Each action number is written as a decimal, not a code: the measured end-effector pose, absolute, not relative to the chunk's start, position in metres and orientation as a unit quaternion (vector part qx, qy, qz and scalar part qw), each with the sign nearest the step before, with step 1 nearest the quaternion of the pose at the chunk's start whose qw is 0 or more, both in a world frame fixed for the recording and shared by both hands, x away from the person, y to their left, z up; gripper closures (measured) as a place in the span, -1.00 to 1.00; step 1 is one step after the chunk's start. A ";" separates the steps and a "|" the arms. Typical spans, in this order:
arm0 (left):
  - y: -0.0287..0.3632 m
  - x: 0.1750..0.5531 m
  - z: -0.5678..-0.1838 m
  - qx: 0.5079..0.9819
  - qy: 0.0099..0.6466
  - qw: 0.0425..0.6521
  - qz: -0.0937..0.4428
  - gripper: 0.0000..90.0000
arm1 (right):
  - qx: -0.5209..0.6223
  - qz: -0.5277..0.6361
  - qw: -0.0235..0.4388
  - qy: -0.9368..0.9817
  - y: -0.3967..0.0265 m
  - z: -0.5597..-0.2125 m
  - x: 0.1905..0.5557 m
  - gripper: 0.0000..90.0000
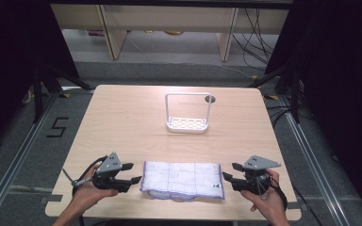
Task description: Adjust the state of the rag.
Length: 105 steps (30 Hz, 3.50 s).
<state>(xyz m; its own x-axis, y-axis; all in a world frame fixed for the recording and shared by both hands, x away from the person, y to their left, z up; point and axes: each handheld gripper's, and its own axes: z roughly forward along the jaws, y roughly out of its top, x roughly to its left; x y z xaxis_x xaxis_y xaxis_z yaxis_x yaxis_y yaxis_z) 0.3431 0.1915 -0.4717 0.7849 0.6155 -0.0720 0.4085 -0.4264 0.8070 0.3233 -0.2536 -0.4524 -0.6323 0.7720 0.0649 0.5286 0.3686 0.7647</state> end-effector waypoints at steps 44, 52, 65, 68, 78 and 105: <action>0.151 0.403 -0.509 0.878 0.305 0.358 0.087 -0.04 | 0.401 0.292 0.144 0.856 -0.213 -0.496 0.380 0.11; 0.151 0.400 -0.509 0.884 0.293 0.356 0.080 0.21 | 0.404 0.299 0.139 0.853 -0.213 -0.500 0.380 0.25; 0.152 0.387 -0.506 0.895 0.267 0.347 0.084 0.72 | 0.395 0.317 0.101 0.856 -0.218 -0.499 0.386 0.80; 0.151 0.380 -0.505 0.897 0.264 0.344 0.091 0.76 | 0.383 0.310 0.108 0.863 -0.215 -0.498 0.389 0.84; 0.154 0.350 -0.505 0.899 0.245 0.353 0.083 0.78 | 0.364 0.316 0.104 0.870 -0.206 -0.498 0.423 0.84; 0.095 0.296 -0.504 0.903 0.197 0.378 0.062 0.76 | 0.292 0.282 0.085 0.910 -0.134 -0.491 0.501 0.85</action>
